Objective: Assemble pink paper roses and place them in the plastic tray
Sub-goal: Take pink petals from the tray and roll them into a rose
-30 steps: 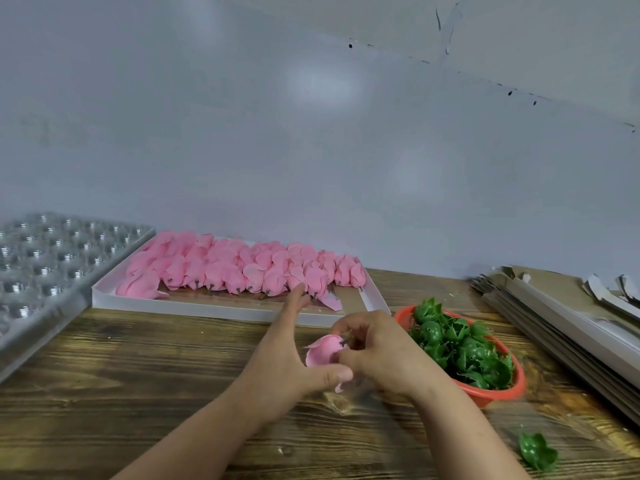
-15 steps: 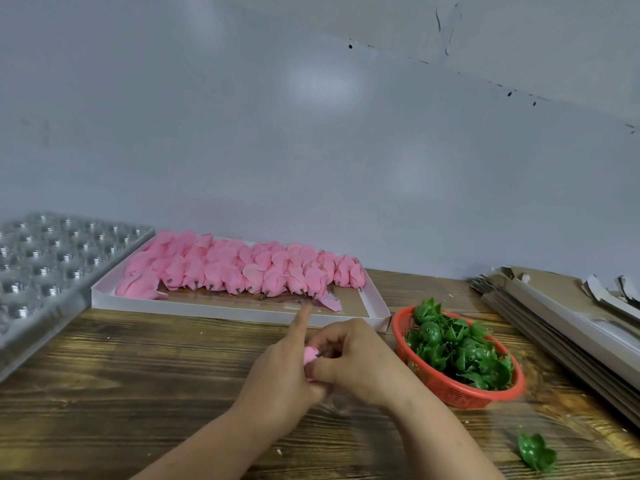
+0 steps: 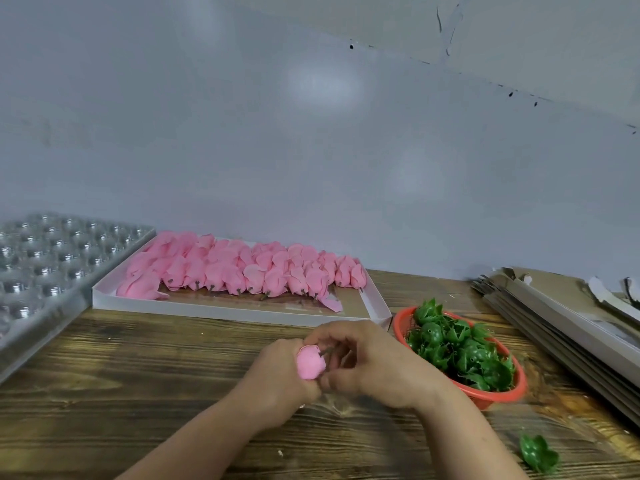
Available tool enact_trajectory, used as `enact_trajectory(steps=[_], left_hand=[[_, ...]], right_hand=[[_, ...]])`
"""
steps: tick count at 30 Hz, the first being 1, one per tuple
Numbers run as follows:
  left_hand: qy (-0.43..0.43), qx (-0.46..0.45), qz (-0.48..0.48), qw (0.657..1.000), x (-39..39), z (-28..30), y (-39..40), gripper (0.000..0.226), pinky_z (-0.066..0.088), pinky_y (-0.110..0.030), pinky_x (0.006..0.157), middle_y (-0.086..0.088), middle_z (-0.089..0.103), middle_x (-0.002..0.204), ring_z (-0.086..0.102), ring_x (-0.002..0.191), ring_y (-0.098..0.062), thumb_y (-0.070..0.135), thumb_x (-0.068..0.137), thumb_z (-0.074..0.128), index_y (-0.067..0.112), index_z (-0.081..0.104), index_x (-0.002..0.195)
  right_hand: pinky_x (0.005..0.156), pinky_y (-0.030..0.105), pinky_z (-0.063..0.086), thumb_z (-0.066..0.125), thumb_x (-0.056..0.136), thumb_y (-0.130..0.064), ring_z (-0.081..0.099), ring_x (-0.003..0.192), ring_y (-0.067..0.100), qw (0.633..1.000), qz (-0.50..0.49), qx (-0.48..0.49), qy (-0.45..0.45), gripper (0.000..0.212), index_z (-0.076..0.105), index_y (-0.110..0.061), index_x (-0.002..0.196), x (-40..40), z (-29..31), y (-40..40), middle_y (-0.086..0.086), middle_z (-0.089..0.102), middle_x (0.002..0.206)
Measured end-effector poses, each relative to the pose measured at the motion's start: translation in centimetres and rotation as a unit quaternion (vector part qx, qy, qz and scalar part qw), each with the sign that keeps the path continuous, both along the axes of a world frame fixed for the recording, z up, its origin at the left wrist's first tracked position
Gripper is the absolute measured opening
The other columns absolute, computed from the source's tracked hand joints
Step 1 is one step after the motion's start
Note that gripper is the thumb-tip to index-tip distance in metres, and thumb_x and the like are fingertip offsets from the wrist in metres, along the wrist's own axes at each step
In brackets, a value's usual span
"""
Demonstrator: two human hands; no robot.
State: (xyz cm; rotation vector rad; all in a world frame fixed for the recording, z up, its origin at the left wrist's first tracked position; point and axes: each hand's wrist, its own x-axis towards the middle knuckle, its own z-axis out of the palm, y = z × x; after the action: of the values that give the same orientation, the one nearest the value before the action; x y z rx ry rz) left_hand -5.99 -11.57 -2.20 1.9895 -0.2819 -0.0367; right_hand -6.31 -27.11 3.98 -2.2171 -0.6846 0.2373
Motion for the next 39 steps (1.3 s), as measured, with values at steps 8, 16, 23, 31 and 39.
enact_trajectory(steps=[8, 16, 23, 31, 39], left_hand=[[0.032, -0.018, -0.027, 0.999, -0.6, 0.3, 0.2, 0.017, 0.043, -0.020, 0.056, 0.006, 0.060, 0.066, 0.054, 0.059, -0.006, 0.001, 0.068, 0.068, 0.013, 0.061, 0.077], [-0.019, 0.108, 0.028, 0.994, -0.3, 0.4, 0.2, 0.019, 0.043, -0.021, 0.062, 0.004, 0.061, 0.085, 0.057, 0.075, -0.011, 0.017, 0.081, 0.069, 0.026, 0.053, 0.082], [0.007, 0.058, -0.005, 0.998, -0.3, 0.5, 0.9, 0.017, 0.046, -0.020, 0.061, 0.000, 0.065, 0.082, 0.061, 0.073, -0.011, 0.011, 0.076, 0.071, 0.021, 0.062, 0.086], [0.128, -0.285, -0.082, 0.946, -0.6, 0.6, 0.2, 0.058, 0.050, -0.030, 0.089, 0.005, 0.070, 0.116, 0.065, 0.109, -0.011, 0.036, 0.071, 0.078, 0.026, 0.057, 0.125], [0.153, -0.441, -0.096, 0.879, -0.8, 0.1, -0.4, 0.079, 0.051, -0.032, 0.074, -0.004, 0.053, 0.072, 0.047, 0.063, -0.012, 0.054, 0.042, 0.092, 0.016, 0.071, 0.108]], right_hand=[[0.057, 0.019, 0.043, 0.072, 0.074, -0.009, 0.051, 0.060, 0.002, 0.999, -0.021, -0.001, -0.037, 0.015, 0.070, -0.017, 0.086, -0.1, -0.5, 0.8, -0.006, 0.063, 0.073], [0.065, 0.030, 0.047, 0.074, 0.074, -0.012, 0.053, 0.067, 0.007, 0.997, -0.064, 0.006, -0.043, 0.016, 0.068, -0.013, 0.089, 0.3, -0.6, 0.7, 0.001, 0.062, 0.076], [0.066, 0.025, 0.054, 0.068, 0.076, -0.008, 0.063, 0.070, 0.005, 0.998, -0.014, -0.008, -0.061, 0.025, 0.069, -0.024, 0.095, 0.1, -0.8, 0.6, -0.003, 0.069, 0.082], [0.052, 0.024, 0.051, 0.069, 0.078, 0.004, 0.059, 0.054, 0.018, 0.933, -0.174, 0.307, 0.072, 0.013, 0.072, -0.009, 0.081, 0.4, -0.7, 1.3, 0.010, 0.067, 0.064], [0.037, 0.018, 0.044, 0.059, 0.083, -0.003, 0.051, 0.036, 0.012, 0.851, -0.134, 0.410, 0.299, 0.014, 0.062, -0.006, 0.069, -0.6, -1.6, 4.0, 0.008, 0.056, 0.051]])
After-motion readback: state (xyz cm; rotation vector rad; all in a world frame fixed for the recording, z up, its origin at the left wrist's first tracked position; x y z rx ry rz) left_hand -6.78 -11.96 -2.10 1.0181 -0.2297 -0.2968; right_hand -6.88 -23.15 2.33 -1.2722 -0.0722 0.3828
